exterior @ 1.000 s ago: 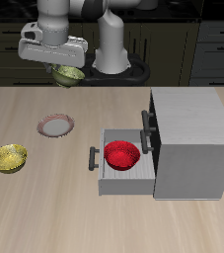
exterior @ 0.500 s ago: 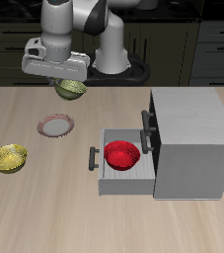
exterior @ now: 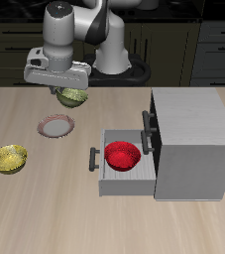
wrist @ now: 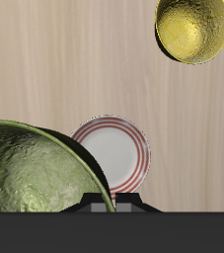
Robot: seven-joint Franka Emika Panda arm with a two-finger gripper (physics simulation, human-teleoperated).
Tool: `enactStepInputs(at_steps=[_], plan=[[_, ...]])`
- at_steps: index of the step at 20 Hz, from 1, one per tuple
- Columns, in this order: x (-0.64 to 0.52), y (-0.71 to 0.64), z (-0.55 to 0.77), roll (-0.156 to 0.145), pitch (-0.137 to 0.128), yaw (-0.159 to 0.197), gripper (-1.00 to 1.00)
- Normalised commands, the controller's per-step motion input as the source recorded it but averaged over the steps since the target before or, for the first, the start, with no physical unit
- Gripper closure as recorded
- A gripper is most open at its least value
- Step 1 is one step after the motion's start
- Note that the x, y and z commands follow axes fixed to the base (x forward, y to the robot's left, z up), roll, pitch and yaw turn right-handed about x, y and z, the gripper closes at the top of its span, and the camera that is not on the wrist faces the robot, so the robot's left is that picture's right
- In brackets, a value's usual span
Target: Place the green bowl on the plate
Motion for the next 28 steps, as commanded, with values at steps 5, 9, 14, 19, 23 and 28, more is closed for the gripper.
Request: enactStepInputs(at_steps=[5, 9, 14, 19, 23, 28], plan=[[0.14, 0.02, -0.23, 0.021, 0.026, 0.022, 1.00], [0.13, 0.05, -0.24, 0.029, 0.015, 0.020, 1.00], [0.05, 0.03, -0.10, 0.012, 0.010, -0.009, 1.00], [-0.04, -0.07, -0.03, -0.012, 0.001, -0.010, 1.00], [-0.10, -0.21, -0.11, -0.035, 0.011, 0.005, 1.00], [-0.01, -0.07, -0.05, -0.012, -0.012, -0.012, 1.00]])
